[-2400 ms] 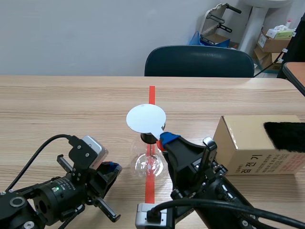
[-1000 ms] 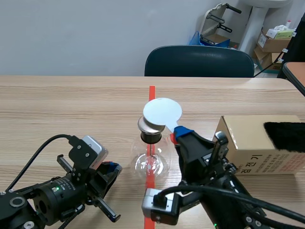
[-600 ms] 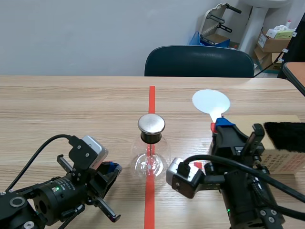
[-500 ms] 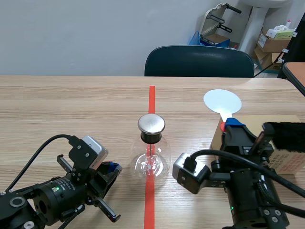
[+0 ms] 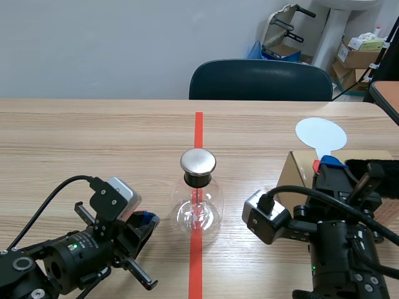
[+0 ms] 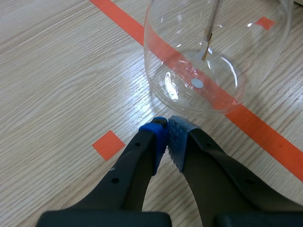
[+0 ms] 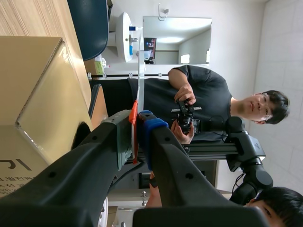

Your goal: Do the electroscope experiment

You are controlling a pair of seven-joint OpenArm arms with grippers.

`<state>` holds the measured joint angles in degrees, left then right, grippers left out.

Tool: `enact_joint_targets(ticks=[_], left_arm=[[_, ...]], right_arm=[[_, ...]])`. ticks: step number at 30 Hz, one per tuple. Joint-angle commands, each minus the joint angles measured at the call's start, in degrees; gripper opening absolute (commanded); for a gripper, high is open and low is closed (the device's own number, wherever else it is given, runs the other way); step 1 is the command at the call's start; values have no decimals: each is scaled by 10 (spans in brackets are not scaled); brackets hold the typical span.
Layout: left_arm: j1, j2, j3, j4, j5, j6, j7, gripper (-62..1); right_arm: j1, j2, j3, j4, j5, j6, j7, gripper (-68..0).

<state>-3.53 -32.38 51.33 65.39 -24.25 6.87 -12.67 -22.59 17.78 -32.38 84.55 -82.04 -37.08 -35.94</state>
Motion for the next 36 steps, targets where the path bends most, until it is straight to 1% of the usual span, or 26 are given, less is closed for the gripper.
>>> enact_joint_targets(ticks=[1,6,10,13,21,27,31,36], left_arm=[[-1,3,-2,10,1,-1,-12,-569],[-1,3,-2,10,1,-1,-12,-569],[-1,3,-2,10,1,-1,-12,-569],[-1,3,-2,10,1,-1,-12,-569],[-1,3,-2,10,1,-1,-11,-569],[-1,3,-2,10,1,-1,-8,-569],[-1,3,-2,10,1,-1,-8,-569],[-1,3,-2,10,1,-1,-7,-569]], right_arm=[[4,1,2,9,-3,-6,-4,-665],[4,1,2,9,-3,-6,5,-665],[4,1,2,9,-3,-6,36,-665],[4,1,2,9,-3,-6,76,-665],[4,1,2,9,-3,-6,212,-665],[5,1,2,9,-3,-6,300,-665],[5,1,2,9,-3,-6,350,-665],[5,1,2,9,-3,-6,395,-665]])
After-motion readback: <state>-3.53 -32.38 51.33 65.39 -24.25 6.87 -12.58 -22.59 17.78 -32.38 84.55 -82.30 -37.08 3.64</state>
